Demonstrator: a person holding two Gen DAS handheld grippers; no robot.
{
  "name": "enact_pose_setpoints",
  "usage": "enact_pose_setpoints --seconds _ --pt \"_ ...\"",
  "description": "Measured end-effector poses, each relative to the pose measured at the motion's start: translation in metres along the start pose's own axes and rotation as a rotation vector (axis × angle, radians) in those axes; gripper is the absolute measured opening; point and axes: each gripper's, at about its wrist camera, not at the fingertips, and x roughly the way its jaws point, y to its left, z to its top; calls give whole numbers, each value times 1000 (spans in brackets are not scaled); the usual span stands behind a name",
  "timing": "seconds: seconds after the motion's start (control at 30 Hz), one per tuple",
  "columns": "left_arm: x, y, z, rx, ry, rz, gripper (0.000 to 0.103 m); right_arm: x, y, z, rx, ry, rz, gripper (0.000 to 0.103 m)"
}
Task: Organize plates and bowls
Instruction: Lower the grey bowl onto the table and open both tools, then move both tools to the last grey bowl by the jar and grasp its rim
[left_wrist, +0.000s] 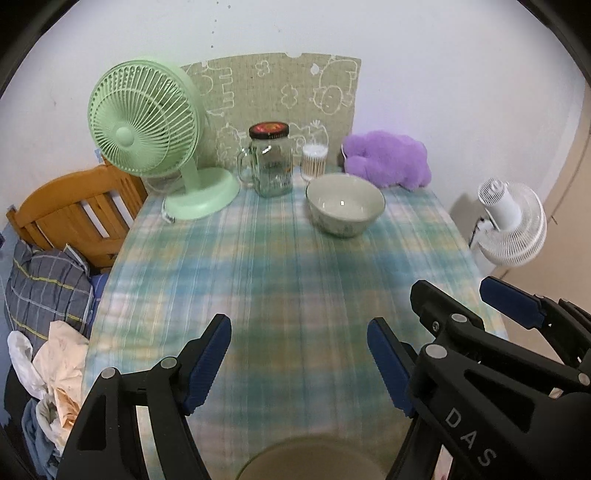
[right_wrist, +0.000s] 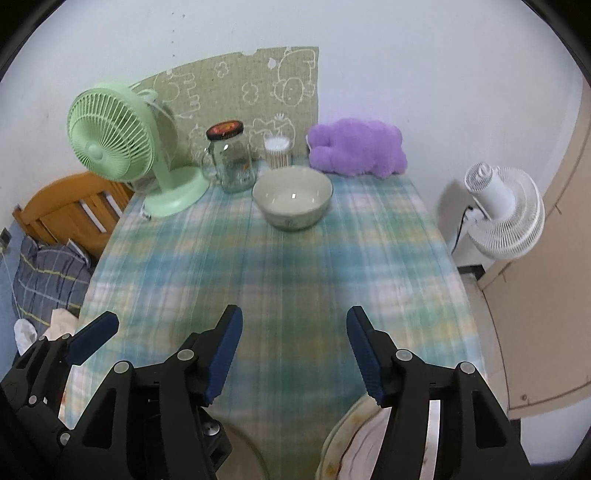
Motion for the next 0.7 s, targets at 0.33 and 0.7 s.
enact_pose_setpoints --seconds 0.33,0.7 --pt "33 -28 44 -33 -38 46 77 33 -30 53 -33 -38 40 63" --pt "80 -40 88 -72 -61 95 71 83 -50 101 -42 -62 72 63"
